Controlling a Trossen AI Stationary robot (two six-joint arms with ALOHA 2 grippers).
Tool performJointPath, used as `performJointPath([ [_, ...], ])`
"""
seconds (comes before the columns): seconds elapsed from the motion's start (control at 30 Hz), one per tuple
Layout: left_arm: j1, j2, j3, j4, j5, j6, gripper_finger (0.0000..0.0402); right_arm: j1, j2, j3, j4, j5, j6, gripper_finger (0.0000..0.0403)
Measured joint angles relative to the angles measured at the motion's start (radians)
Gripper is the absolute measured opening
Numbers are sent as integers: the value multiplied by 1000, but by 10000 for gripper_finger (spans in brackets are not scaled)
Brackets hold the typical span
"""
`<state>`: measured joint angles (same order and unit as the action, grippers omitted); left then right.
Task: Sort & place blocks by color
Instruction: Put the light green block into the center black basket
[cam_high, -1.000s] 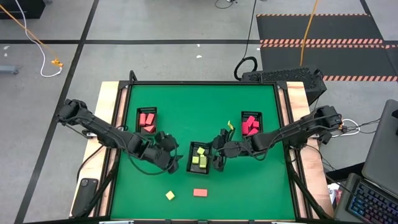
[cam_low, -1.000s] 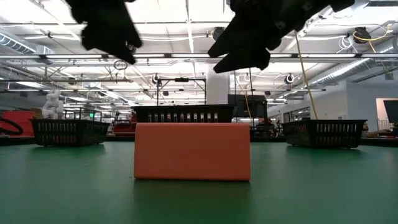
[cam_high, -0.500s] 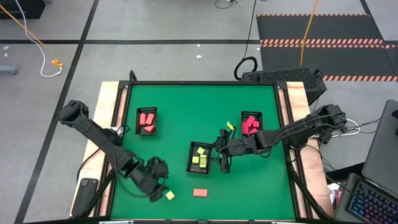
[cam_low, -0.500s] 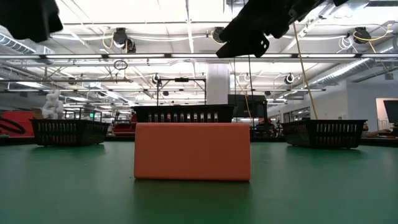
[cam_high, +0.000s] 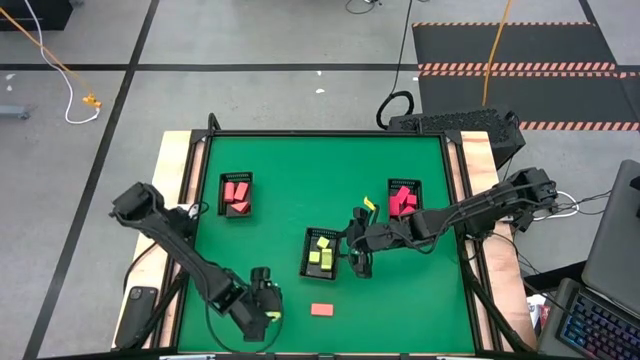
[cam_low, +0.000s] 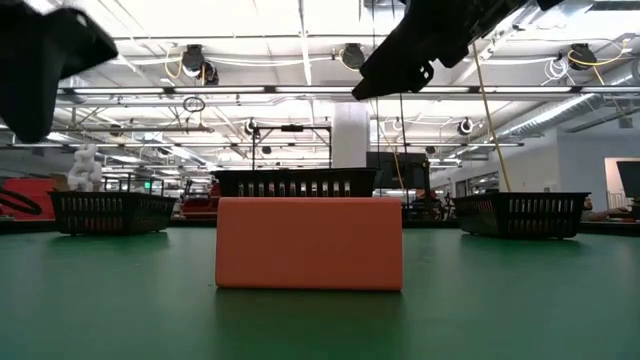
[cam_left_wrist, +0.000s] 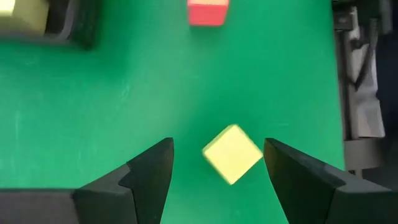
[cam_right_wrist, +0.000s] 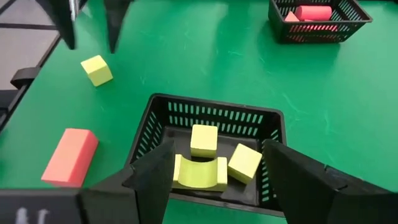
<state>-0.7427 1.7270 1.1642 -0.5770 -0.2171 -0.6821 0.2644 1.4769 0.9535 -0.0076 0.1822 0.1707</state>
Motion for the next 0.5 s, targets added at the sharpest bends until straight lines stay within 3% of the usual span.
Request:
performJointPath([
  [0.13,-19,41,76,-56,-1,98,250,-2,0,0,-19,1,0,238],
  [0.5,-60,137,82,-49,-35,323,250,-2,0,0,-58,1,26,238],
])
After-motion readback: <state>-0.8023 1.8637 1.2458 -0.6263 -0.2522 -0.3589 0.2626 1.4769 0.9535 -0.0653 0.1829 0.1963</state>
